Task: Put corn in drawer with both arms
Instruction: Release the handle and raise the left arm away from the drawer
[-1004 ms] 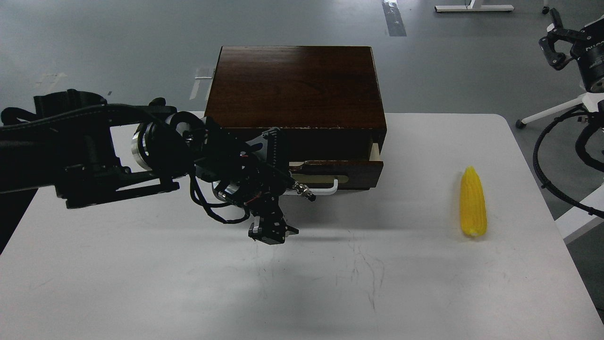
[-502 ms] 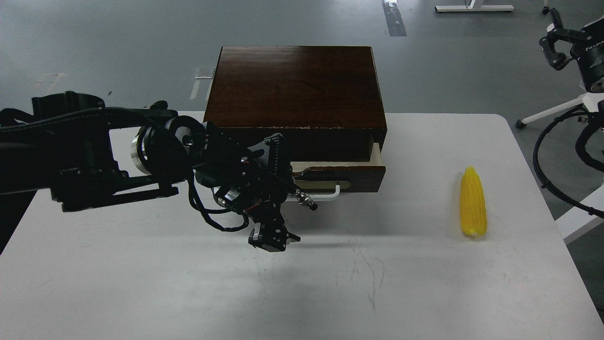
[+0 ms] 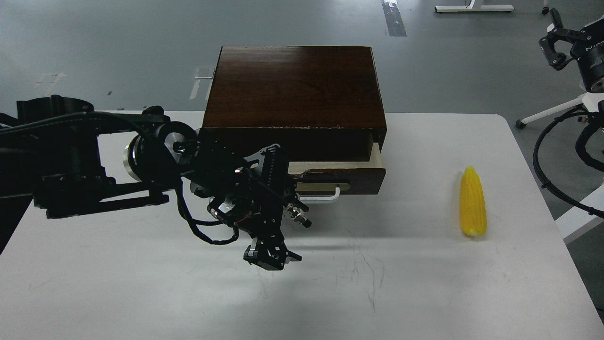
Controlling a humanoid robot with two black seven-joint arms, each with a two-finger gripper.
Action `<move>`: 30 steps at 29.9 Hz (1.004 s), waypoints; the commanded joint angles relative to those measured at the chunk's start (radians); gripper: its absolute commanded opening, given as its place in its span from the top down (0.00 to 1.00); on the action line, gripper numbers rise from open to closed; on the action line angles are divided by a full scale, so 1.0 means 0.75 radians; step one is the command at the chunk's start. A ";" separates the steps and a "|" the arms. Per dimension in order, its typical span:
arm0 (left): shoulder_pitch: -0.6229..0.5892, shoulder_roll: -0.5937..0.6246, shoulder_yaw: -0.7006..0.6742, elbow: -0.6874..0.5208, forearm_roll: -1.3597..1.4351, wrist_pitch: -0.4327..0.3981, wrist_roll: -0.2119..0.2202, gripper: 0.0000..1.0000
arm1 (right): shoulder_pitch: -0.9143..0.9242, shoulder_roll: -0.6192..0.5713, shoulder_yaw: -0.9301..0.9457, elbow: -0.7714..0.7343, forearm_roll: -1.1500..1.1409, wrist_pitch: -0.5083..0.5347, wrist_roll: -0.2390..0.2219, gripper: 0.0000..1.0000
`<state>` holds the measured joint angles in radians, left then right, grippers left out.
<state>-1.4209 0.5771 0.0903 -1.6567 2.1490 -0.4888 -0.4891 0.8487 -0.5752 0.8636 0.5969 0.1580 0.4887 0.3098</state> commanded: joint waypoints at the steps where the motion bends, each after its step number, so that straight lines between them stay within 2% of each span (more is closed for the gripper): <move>1: -0.003 0.063 -0.189 -0.004 -0.142 0.000 0.001 0.03 | 0.002 -0.037 -0.010 0.002 -0.006 0.000 -0.002 0.00; 3: -0.003 0.087 -0.275 0.002 -0.277 0.000 0.001 0.03 | 0.002 -0.061 -0.033 0.004 -0.022 0.000 -0.002 0.00; 5: -0.003 0.157 -0.408 0.032 -0.669 0.000 0.001 0.03 | 0.020 -0.137 -0.159 0.018 -0.049 0.000 -0.002 0.00; 9: -0.003 0.218 -0.503 0.159 -1.173 0.000 0.001 0.02 | 0.093 -0.237 -0.329 0.016 -0.084 0.000 -0.002 0.00; 11: 0.003 0.253 -0.594 0.237 -1.558 0.000 0.001 0.02 | 0.163 -0.284 -0.500 0.018 -0.202 0.000 -0.002 0.00; 15: 0.045 0.272 -0.605 0.407 -1.920 0.000 0.001 0.02 | 0.271 -0.331 -0.691 0.018 -0.421 0.000 -0.002 0.00; 19: 0.225 0.213 -0.611 0.721 -2.298 0.000 0.001 0.02 | 0.396 -0.344 -0.905 0.043 -0.821 0.000 -0.006 0.00; 23: 0.311 0.112 -0.619 0.938 -2.572 0.000 0.001 0.02 | 0.413 -0.342 -1.029 0.108 -1.073 0.000 -0.006 0.00; 26: 0.336 0.045 -0.621 1.108 -2.865 0.000 0.001 0.02 | 0.398 -0.342 -1.170 0.233 -1.280 0.000 -0.022 0.00; 27: 0.340 0.028 -0.621 1.135 -2.918 0.000 0.001 0.02 | 0.394 -0.342 -1.202 0.253 -1.319 -0.027 -0.029 0.00; 30: 0.369 -0.035 -0.644 1.265 -3.130 0.000 0.061 0.02 | 0.390 -0.331 -1.376 0.323 -1.419 -0.175 -0.073 0.00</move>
<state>-1.1623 0.5943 -0.3788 -0.7982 -0.0538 -0.4883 -0.4771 1.1460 -0.8301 -0.0529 0.7891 -0.8351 0.4423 0.2833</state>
